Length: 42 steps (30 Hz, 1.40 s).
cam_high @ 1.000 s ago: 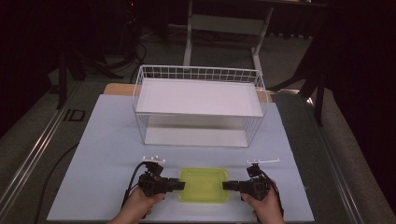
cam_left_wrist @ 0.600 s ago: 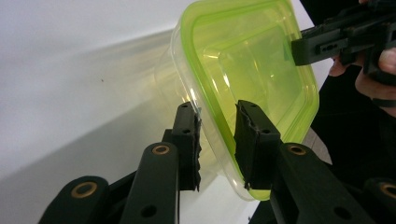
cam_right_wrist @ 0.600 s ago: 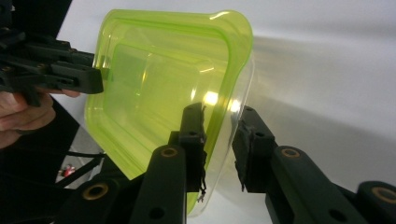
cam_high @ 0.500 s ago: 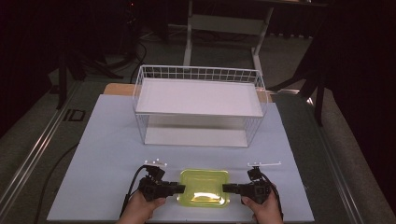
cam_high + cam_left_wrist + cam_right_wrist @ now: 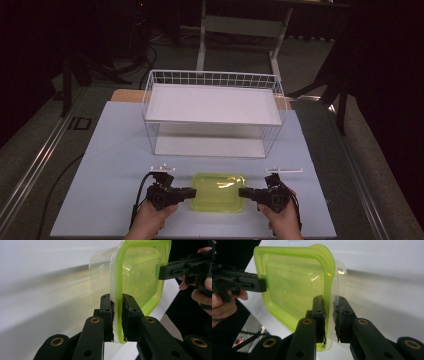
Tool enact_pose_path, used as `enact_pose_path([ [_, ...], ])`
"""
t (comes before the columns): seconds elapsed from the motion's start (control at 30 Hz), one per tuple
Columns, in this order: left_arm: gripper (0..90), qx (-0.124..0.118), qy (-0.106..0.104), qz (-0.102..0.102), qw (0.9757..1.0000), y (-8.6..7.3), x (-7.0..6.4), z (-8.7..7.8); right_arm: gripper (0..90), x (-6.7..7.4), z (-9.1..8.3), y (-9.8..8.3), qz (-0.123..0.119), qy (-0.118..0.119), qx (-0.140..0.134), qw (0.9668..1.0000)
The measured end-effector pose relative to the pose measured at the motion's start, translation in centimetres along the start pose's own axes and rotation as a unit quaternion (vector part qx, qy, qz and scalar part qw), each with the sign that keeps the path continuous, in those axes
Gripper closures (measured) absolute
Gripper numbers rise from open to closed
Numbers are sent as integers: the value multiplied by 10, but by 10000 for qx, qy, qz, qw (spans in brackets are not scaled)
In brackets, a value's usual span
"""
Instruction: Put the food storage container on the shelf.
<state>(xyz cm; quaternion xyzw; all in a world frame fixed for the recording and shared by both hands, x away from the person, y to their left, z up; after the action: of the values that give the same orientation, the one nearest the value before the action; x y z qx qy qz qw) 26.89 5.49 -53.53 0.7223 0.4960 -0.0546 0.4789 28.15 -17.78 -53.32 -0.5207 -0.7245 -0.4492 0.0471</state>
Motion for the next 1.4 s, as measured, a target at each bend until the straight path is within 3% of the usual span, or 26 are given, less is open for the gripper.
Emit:
enact_pose_path([
  [0.17, 812, -190, 46, 54, 9998, 16, 3, -1, 794, -2, 5, 18, -102, -102, -235, 9996],
  [0.2, 813, -244, 66, 64, 9997, 19, 4, 0, 791, -3, 7, 25, -214, -169, -342, 9990],
  [0.67, 820, -793, 154, 214, 9965, 56, 25, 10, 779, -14, 26, 64, -275, -418, -747, 9960],
  [0.73, 820, -895, 150, 240, 9956, 64, 34, 15, 780, -18, 32, 74, -271, -495, -849, 9948],
  [0.83, 821, -980, 165, 323, 9945, 70, 38, 18, 779, -20, 35, 79, -303, -589, -925, 9935],
  [0.87, 822, -1037, 171, 327, 9939, 75, 41, 21, 778, -23, 39, 84, -305, -677, -1071, 9915],
  [1.13, 822, -1070, 238, 334, 9934, 89, 57, 32, 780, -34, 52, 97, -195, -836, -1236, 9886],
  [1.17, 822, -1059, 275, 333, 9934, 90, 59, 33, 781, -35, 57, 100, -229, -956, -1278, 9869],
  [1.33, 821, -1018, 382, 254, 9937, 96, 69, 39, 781, -40, 67, 105, -142, -1092, -1297, 9854],
  [1.37, 820, -1041, 335, 130, 9939, 99, 73, 41, 783, -41, 70, 106, -141, -1142, -1347, 9842],
  [1.4, 819, -1041, 335, 130, 9939, 99, 73, 41, 783, -41, 70, 106, -141, -1142, -1347, 9842],
])
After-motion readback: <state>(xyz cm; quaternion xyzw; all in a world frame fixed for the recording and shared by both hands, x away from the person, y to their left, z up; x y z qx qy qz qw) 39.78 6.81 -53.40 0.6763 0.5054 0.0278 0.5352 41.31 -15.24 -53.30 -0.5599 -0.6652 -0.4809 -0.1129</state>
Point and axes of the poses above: each handheld gripper's, and its own axes: z roughly forward along the jaws, y roughly out of its top, x roughly to its left, the point moved 7 cm from there along z, roughly forward along the jaws, and after that the axes turned 5 degrees about -x, right-handed, at the moved point
